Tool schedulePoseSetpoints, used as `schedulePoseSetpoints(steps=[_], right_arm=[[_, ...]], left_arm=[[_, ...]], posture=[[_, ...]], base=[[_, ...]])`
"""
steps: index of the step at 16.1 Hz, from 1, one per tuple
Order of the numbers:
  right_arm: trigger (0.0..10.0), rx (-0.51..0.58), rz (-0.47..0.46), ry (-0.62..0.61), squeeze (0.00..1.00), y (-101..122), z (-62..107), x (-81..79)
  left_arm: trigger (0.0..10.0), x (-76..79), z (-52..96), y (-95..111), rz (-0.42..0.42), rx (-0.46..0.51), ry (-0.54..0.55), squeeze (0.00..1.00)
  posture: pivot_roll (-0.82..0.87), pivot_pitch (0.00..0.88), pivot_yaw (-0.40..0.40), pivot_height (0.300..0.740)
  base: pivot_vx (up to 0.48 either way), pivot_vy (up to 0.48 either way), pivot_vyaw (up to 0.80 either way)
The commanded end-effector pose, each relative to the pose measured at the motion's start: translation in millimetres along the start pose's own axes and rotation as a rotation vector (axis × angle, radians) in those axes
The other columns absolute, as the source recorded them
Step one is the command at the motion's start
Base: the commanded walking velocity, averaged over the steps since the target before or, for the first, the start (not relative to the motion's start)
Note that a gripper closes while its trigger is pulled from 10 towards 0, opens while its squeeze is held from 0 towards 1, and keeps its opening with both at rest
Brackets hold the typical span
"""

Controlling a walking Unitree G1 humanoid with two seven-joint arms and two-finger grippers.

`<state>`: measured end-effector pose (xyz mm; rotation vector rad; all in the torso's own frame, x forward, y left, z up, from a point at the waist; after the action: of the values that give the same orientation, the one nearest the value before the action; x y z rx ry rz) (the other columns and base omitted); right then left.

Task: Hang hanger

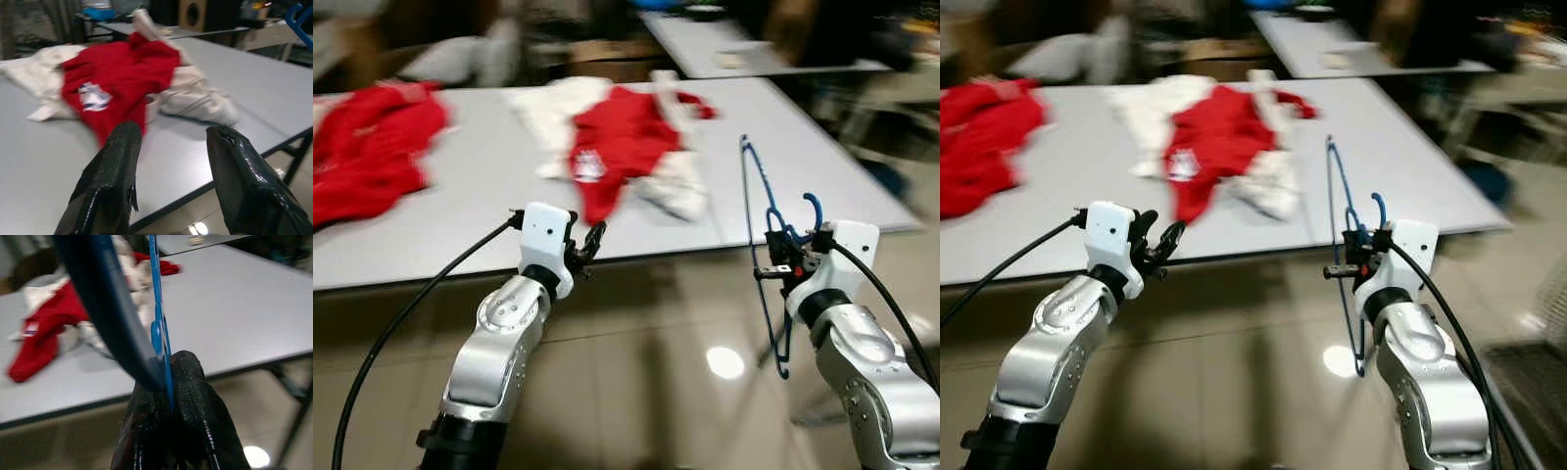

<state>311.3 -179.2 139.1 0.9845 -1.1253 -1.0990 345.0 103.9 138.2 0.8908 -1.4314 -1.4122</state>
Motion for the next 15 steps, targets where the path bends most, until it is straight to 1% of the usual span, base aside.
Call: schedulePoseSetpoints(steps=[1, 3, 5, 6, 8, 9, 11, 12, 15], right_arm=[[10.0, 0.016, 0.014, 0.005, 0.0, 4.1, -1.2, 0.5], [10.0, 0.015, 0.029, 0.006, 0.0, 2.3, -1.9, -0.7], [10.0, 0.023, 0.05, 0.02, 0.0, 2.6, -3.2, -5.4], [10.0, 0.019, 0.034, 0.037, 0.0, 3.9, -5.2, -8.3], [10.0, 0.019, 0.022, 0.05, 0.0, 3.6, -6.9, -9.5], [10.0, 0.022, 0.037, 0.048, 0.0, 3.8, -8.1, -8.9], [10.0, 0.02, 0.055, 0.036, 0.0, 2.5, -8.6, -6.0], [10.0, 0.016, 0.055, 0.042, 0.0, 0.9, -7.8, -6.9], [10.0, 0.018, 0.061, 0.039, 0.0, 0.8, -6.2, -7.2]], left_arm=[[10.0, -9.3, 2.7, -2.1, 0.008, -0.004, 0.034, 0.0], [10.0, -13.1, 4.6, -3.6, 0.02, -0.004, 0.048, 0.0], [10.0, -15.8, 4.1, -6.1, 0.02, -0.006, 0.055, 0.0], [10.0, -15.2, 1.5, -5.2, 0.014, -0.004, 0.054, 0.0], [10.0, -14.5, 1.1, -5.5, 0.01, -0.003, 0.055, 0.0], [10.0, -14.6, 1.3, -5.7, 0.014, -0.003, 0.058, 0.0], [10.0, -12.7, 0.7, -7.9, -0.01, -0.016, 0.046, 0.0], [10.0, -12.4, 0.2, -7.3, 0.002, -0.011, 0.043, 0.0], [10.0, -14.5, -2.4, -8.6, -0.001, -0.013, 0.048, 0.0]], posture=[[-0.07, 0.0, -0.017, 0.74], [-0.07, 0.0, -0.025, 0.74], [-0.07, 0.0, -0.03, 0.74], [-0.07, 0.0, -0.035, 0.74], [-0.06, 0.0, -0.037, 0.74], [-0.06, 0.0, -0.035, 0.74], [-0.06, 0.0, -0.037, 0.74], [-0.07, 0.0, -0.033, 0.74], [-0.08, 0.0, -0.019, 0.74]], base=[[0.244, 0.0, 0.0], [0.251, 0.0, 0.0], [0.289, 0.0, 0.0], [0.296, 0.0, 0.0], [0.298, 0.0, -0.8], [0.319, 0.0, -0.79], [0.328, 0.0, 0.0], [0.33, 0.0, 0.0], [0.339, 0.0, 0.0]])
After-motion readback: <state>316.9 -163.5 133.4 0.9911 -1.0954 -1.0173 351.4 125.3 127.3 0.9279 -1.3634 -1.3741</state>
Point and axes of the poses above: a point about 5 cm out from each wrist's last joint towards the gripper, its own z axis pointing back from the gripper into the wrist, its own y axis along the axis of the wrist's last joint, x = y × z, the point moved 6 cm from there along -z, pointing out of the wrist towards the gripper, and after that the axes turned 8 degrees about z, right-handed, at the moved point
